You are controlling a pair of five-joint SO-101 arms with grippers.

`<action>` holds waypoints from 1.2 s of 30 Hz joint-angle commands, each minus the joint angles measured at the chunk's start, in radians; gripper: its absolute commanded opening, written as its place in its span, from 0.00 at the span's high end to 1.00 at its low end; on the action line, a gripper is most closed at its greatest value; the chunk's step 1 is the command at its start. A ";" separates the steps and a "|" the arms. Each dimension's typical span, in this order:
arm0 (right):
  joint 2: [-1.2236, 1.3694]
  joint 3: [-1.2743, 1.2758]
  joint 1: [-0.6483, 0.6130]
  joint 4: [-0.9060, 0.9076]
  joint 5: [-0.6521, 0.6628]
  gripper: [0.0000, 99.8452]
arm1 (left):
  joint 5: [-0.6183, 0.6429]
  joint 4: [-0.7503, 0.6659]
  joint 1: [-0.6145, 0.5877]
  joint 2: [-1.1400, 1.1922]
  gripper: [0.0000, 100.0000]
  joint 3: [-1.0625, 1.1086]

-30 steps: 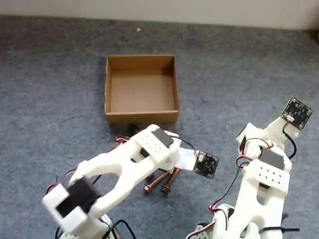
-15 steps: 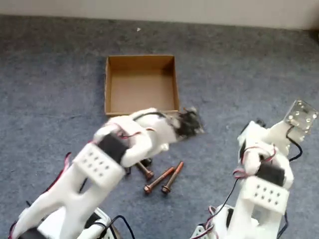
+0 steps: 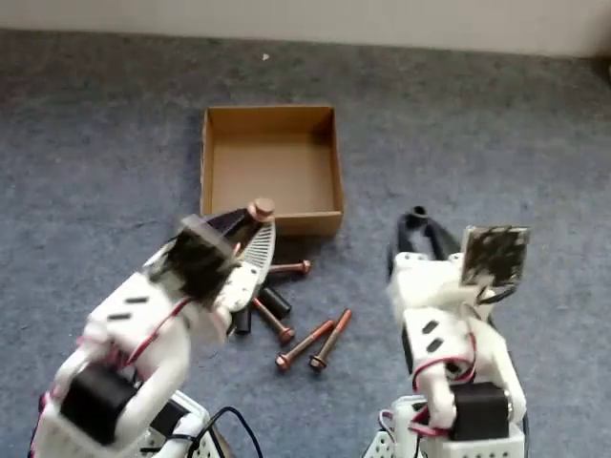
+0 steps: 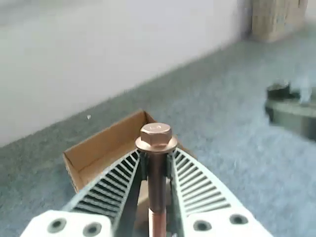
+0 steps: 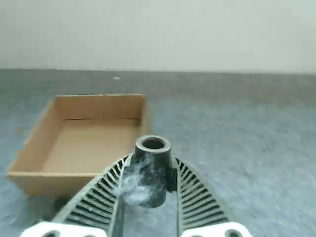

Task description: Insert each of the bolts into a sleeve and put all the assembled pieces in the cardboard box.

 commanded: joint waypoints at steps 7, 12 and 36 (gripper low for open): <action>-0.099 -0.007 -0.392 -0.061 0.150 0.99 | 0.258 -0.261 -0.008 -0.191 1.00 0.071; -0.107 0.094 -0.522 -0.199 0.252 0.99 | 0.356 -0.342 -0.007 -0.199 1.00 0.071; -0.107 0.252 -0.547 -0.380 0.265 0.99 | 0.376 -0.350 0.077 -0.200 1.00 0.214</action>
